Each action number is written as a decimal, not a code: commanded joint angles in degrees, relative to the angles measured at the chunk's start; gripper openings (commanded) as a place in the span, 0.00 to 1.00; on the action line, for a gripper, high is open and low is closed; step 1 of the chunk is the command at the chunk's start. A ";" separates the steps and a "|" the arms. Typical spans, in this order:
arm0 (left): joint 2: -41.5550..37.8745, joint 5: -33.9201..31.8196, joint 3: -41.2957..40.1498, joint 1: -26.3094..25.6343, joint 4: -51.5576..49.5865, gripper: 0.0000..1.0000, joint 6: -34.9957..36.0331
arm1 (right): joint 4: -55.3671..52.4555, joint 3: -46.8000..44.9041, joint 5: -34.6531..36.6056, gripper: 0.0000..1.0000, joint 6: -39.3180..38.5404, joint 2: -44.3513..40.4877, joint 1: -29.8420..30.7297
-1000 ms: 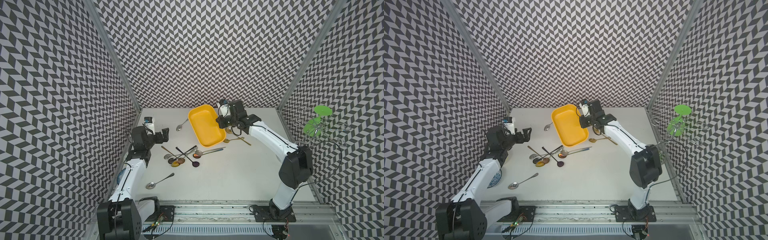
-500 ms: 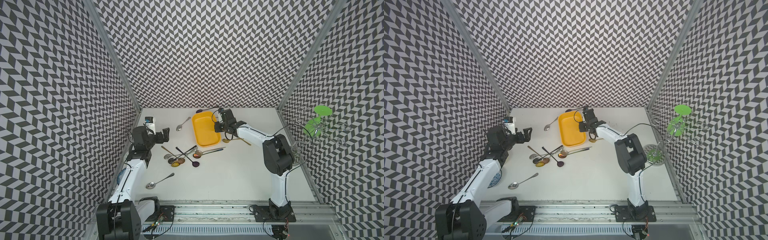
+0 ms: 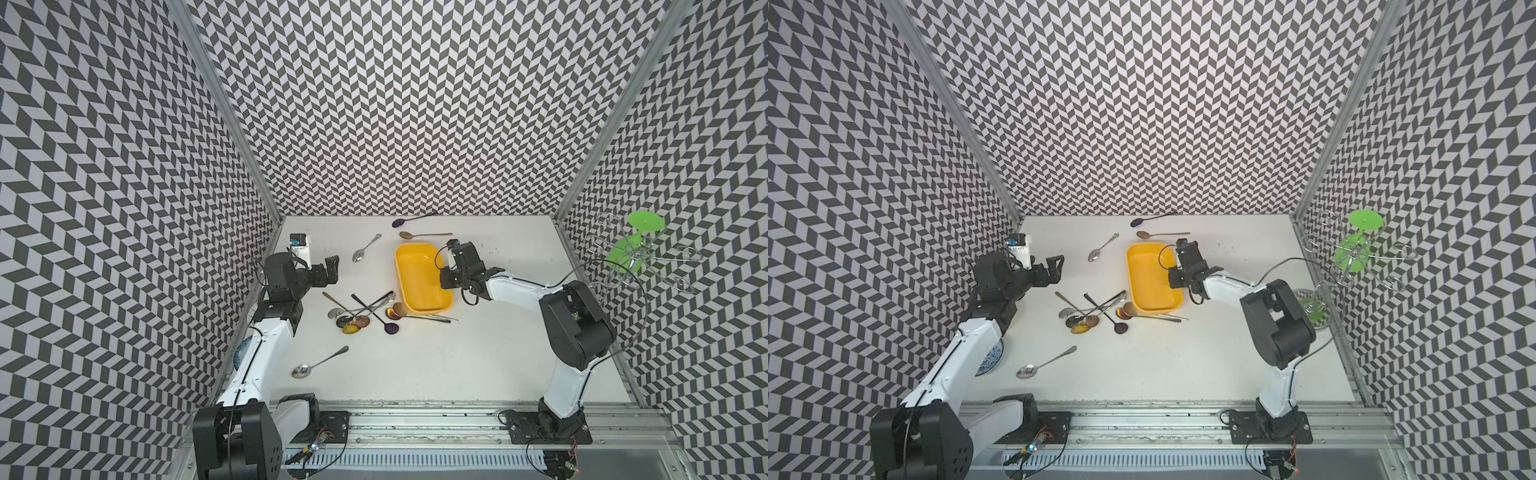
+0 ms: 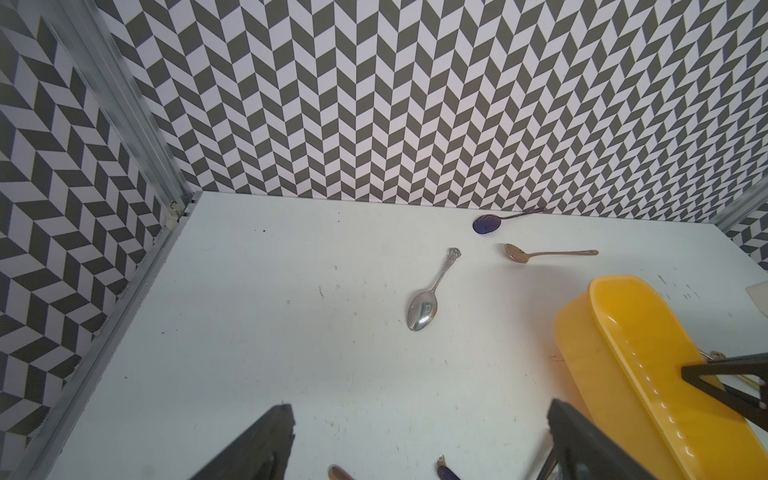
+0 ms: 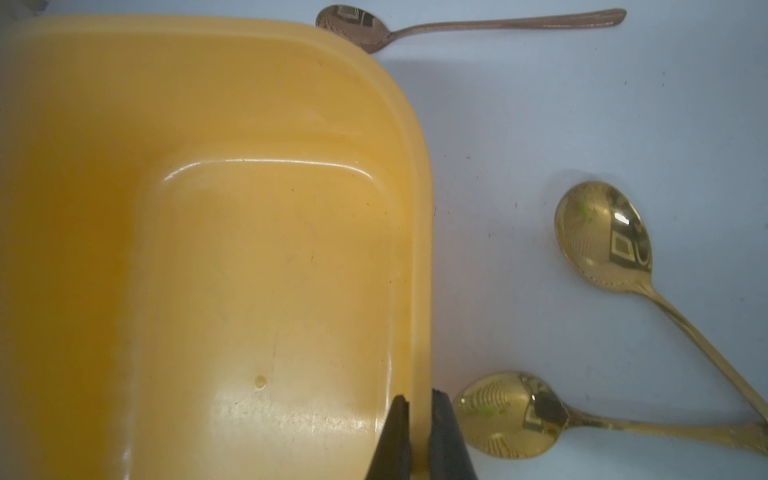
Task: Put the spoon into the storage box
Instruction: Place the storage box at the center of the board.
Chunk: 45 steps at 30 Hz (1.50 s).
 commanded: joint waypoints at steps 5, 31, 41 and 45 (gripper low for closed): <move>-0.07 0.47 0.91 0.32 0.15 0.99 0.10 | -4.03 -7.77 4.72 0.00 -2.37 -6.63 2.65; 0.35 -0.34 1.69 -0.36 -0.62 0.99 0.11 | -4.95 24.47 20.24 0.00 9.87 10.48 3.85; 0.15 -0.40 1.44 -0.29 -0.48 0.99 0.19 | -4.85 12.81 21.14 0.00 7.87 3.63 7.23; 0.02 -0.26 1.24 -0.11 -0.22 0.99 0.19 | -4.69 6.74 21.24 0.00 8.23 -0.71 8.66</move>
